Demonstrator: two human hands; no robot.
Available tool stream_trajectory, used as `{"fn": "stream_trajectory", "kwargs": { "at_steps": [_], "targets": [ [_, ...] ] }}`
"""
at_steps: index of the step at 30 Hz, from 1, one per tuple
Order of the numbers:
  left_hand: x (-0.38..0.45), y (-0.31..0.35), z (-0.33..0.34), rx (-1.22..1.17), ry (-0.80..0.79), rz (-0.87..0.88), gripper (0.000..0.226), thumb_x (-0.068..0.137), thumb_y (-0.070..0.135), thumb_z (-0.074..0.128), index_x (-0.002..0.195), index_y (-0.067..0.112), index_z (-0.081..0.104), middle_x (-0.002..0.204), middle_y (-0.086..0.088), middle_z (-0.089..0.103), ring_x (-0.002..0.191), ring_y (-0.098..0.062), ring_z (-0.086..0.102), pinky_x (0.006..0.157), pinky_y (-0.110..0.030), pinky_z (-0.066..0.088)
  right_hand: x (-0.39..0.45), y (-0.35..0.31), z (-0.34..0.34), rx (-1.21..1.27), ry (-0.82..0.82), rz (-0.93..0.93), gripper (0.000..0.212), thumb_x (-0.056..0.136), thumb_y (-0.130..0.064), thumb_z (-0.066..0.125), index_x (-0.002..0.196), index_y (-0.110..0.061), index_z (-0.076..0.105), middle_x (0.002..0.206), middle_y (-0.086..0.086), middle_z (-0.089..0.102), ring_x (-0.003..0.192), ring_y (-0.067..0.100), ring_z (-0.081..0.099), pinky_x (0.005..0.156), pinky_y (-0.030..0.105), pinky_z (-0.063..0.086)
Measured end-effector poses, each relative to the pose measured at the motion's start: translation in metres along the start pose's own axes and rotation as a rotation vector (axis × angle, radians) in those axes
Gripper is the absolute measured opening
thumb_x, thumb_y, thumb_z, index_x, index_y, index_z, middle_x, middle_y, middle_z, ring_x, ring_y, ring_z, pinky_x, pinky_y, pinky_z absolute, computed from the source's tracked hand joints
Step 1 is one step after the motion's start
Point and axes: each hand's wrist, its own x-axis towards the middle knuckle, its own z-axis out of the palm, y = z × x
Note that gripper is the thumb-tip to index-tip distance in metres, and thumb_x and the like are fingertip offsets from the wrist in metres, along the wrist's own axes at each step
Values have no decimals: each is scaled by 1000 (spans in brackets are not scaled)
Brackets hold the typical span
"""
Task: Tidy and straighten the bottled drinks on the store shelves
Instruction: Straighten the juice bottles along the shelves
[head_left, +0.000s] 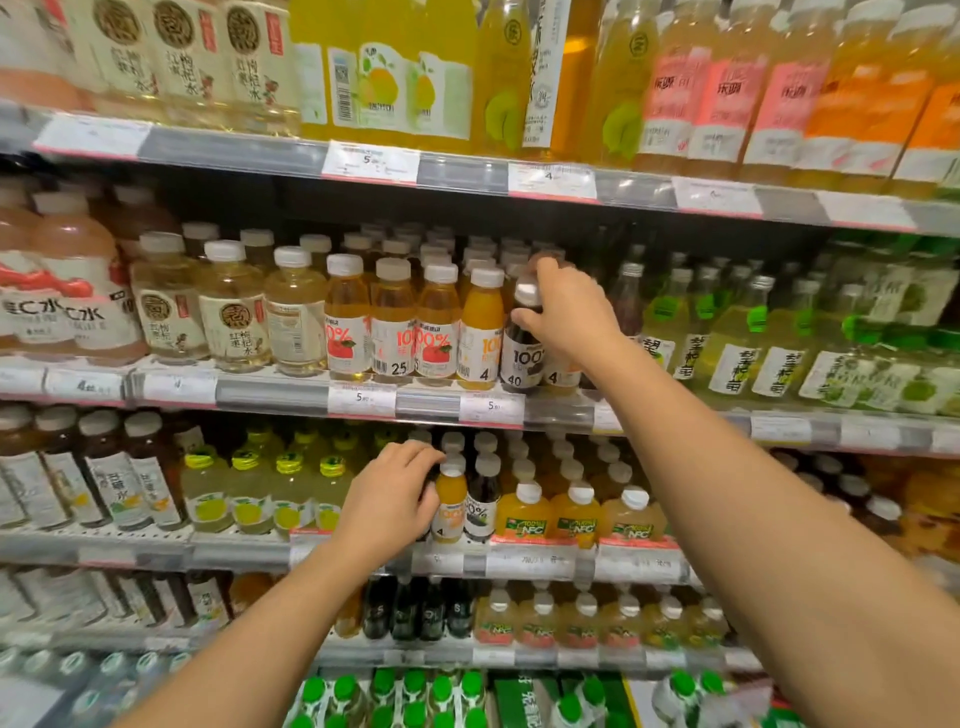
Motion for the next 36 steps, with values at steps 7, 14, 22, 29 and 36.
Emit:
{"fn": "stream_trajectory", "kwargs": {
  "at_steps": [7,14,22,29,36],
  "targets": [
    [16,0,35,18,-238,-122,50,96,31,52,145,26,47,147,7,48,132,-17,45,94,-33,51,-22,10,-9,116,23,-43,44,91,-33,76,122,-26,47,115,5,70,99,27,67,82,44,60],
    [41,4,56,46,-307,-195,54,93,29,58,144,24,44,141,0,52,125,-23,53,90,-40,55,-48,20,-27,201,147,-59,45,91,-30,77,125,-23,49,116,2,69,100,24,66,80,36,54],
    [70,14,82,117,-410,-241,50,93,26,56,142,18,45,137,-8,54,117,-31,60,87,-42,53,-87,32,-54,326,211,-65,44,89,-28,79,122,-23,51,107,-7,64,93,16,63,77,35,59],
    [74,20,96,240,-436,-262,38,93,14,56,131,16,54,137,-12,50,117,-34,57,86,-44,52,-102,41,-60,367,193,-25,44,88,-27,80,121,-24,51,113,-5,66,94,13,64,73,16,51],
    [79,11,93,231,-515,-249,35,94,9,53,128,16,54,135,-13,49,113,-39,60,87,-45,52,-106,45,-54,381,183,-20,44,88,-27,81,120,-26,50,114,-6,67,96,13,63,71,12,46]
  ]
}}
